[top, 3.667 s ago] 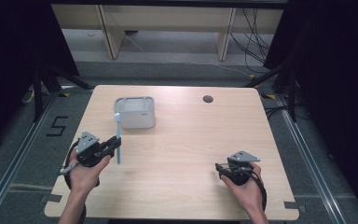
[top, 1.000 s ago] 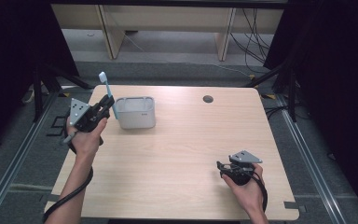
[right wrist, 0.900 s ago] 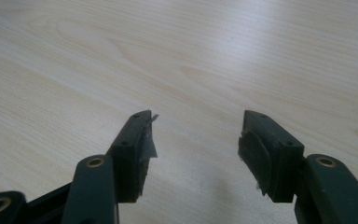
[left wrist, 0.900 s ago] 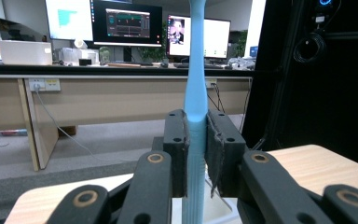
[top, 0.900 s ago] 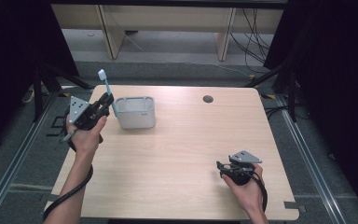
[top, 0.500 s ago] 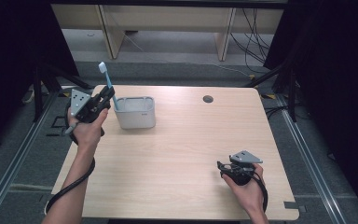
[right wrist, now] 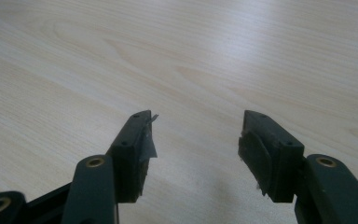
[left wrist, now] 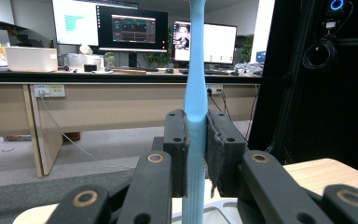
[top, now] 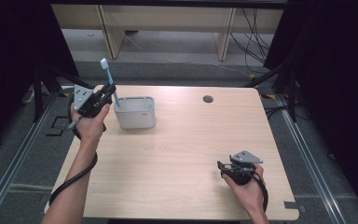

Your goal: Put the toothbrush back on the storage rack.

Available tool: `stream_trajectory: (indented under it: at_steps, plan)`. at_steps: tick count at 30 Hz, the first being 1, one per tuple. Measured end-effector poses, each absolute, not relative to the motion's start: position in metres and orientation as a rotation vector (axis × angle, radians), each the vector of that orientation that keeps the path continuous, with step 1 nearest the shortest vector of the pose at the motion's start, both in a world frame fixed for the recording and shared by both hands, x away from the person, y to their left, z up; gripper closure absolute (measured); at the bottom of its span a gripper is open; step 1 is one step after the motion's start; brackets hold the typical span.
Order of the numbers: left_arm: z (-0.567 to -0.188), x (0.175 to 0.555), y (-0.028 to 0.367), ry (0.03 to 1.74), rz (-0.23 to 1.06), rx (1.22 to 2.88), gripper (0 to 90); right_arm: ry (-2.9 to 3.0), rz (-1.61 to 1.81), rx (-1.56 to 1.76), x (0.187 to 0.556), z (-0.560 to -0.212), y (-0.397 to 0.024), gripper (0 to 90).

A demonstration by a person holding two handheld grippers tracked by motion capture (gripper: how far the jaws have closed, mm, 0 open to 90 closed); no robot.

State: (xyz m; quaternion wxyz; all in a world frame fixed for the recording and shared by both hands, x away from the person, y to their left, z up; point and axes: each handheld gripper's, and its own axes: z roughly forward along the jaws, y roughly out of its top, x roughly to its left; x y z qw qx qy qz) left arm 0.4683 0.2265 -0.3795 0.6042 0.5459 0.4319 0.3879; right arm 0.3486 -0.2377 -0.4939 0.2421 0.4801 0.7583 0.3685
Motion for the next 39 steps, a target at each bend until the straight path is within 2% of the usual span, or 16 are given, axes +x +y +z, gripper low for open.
stream_trajectory:
  at_steps: [39]
  plan:
    - [-0.393,0.494,0.226,1.053,0.903,1.279,78.5,2.073,1.0,1.301,0.348,-0.493,-0.24,44.3]
